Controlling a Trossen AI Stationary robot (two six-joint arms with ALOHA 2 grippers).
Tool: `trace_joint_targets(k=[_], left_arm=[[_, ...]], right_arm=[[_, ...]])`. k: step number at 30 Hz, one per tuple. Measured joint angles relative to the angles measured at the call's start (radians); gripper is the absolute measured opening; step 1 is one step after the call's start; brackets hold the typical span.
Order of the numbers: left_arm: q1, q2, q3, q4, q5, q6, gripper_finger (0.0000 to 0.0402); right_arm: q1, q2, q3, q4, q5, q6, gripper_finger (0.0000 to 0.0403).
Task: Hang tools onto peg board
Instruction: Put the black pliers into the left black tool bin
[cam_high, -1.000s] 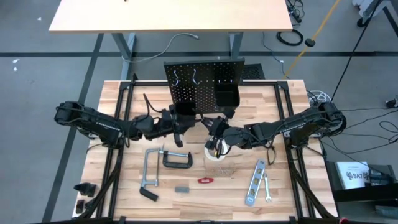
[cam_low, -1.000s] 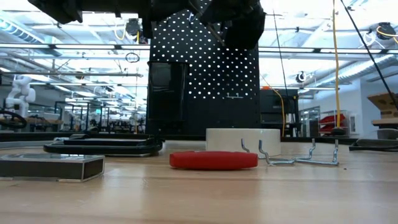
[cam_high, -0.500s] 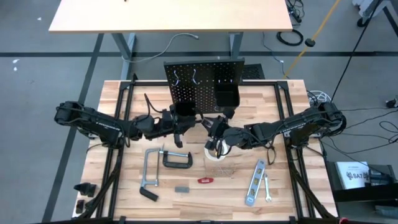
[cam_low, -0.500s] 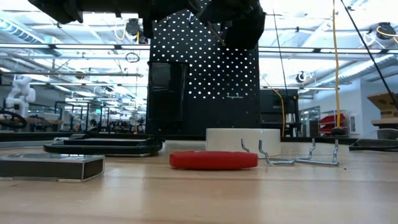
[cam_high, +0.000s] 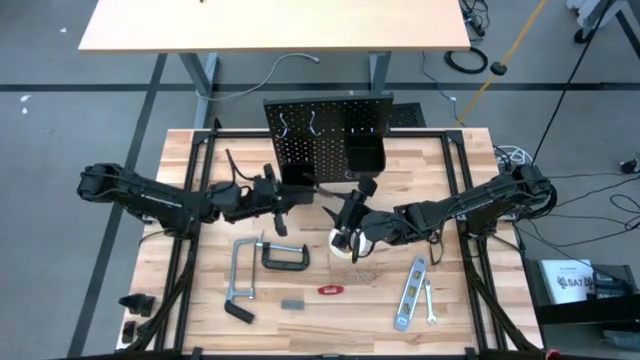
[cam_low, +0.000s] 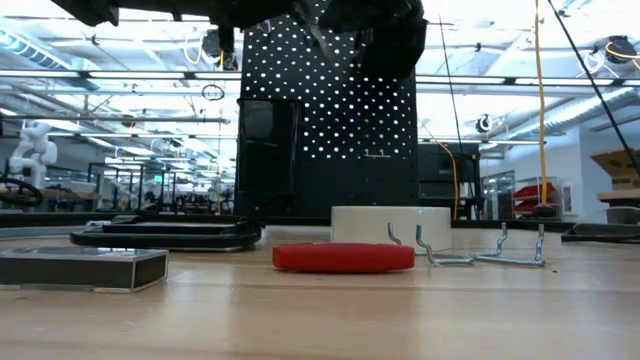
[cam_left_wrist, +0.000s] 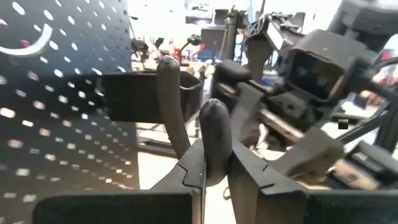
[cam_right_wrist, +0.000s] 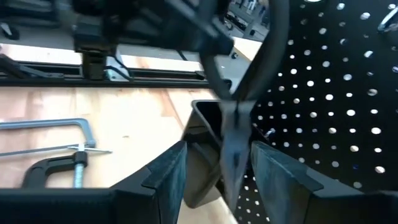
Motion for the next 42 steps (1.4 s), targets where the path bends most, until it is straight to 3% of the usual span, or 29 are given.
trace_joint_targets(k=[8,17,21,29,36,42], left_arm=[[0.002,-0.129,0.000,-0.197,-0.141,0.085,0.0039],[0.047,-0.228,0.000,-0.345,-0.154,0.097,0.0039],[0.091,-0.271,0.000,-0.397,-0.096,0.073,0.0039],[0.239,-0.303,0.000,-0.487,0.158,-0.046,0.0039],[0.268,-0.299,0.000,-0.462,0.249,-0.090,0.0039],[0.267,-0.337,0.000,-0.344,0.378,-0.190,0.0039]], right_arm=[[0.030,0.000,0.000,-0.062,0.000,0.066,0.0172],[0.029,0.000,-0.001,-0.136,0.003,0.142,0.0171],[0.028,0.000,-0.001,-0.136,0.003,0.142,0.0171],[0.027,0.000,-0.001,-0.136,0.004,0.142,0.0171],[0.027,0.000,-0.001,-0.135,0.004,0.139,0.0171],[0.027,0.000,-0.001,-0.074,0.002,-0.057,0.0171]])
